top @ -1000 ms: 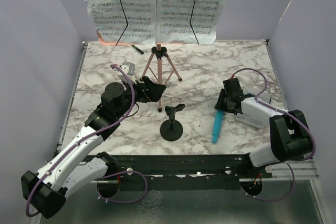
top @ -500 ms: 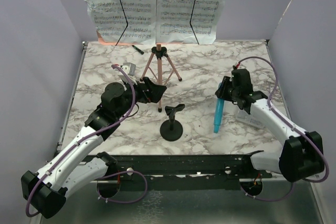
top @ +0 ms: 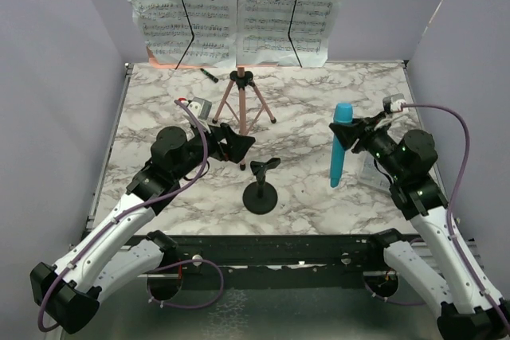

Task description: Set up the instrument practice props

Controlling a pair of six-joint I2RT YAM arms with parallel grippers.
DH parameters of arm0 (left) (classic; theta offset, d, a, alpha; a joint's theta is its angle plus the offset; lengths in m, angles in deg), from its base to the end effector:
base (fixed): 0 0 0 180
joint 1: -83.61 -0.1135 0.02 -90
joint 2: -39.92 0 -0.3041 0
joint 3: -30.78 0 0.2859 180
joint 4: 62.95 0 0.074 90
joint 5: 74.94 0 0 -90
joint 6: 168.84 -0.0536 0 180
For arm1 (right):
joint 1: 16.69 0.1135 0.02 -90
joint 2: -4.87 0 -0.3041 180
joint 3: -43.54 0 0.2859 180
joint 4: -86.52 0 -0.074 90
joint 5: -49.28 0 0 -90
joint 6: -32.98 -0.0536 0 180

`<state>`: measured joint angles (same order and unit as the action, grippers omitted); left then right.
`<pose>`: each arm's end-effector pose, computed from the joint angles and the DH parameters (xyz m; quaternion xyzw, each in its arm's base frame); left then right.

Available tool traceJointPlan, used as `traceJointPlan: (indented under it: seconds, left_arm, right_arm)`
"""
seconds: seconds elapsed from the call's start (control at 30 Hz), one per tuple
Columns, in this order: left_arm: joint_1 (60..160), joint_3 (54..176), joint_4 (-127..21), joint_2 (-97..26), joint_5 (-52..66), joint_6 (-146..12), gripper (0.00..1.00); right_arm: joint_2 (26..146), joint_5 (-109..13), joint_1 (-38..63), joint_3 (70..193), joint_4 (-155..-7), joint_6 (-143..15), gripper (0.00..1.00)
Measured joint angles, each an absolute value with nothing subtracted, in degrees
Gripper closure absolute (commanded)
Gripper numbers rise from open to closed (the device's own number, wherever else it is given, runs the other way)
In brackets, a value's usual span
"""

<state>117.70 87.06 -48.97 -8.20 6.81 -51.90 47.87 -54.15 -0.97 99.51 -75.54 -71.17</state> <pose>0.1832 -0.1333 0.3676 0.0943 0.7357 -0.3855 0.5489 0.1909 0.0667 0.3741 -0.0890 0.7309 0.2562 0.6263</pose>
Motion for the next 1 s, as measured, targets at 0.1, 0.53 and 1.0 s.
traceJointPlan:
  seconds: [0.1,0.53,1.0]
  left_arm:
    - [117.70,87.06,-48.97,-7.76,4.50,-53.87,0.01]
    - [117.70,84.44,-49.14,-3.17,-11.00,-66.92,0.01]
    - [117.70,78.62,-49.95,0.33,-19.98,-79.38,0.01]
  right_arm:
    - [42.03,-57.85,-0.97,95.69,-82.29,-69.18,0.99]
    - [37.34,-77.96,-0.97,85.70,-105.31,-63.26,0.99]
    - [43.85,-81.76,-0.97,82.53,-125.61,-69.66,0.99]
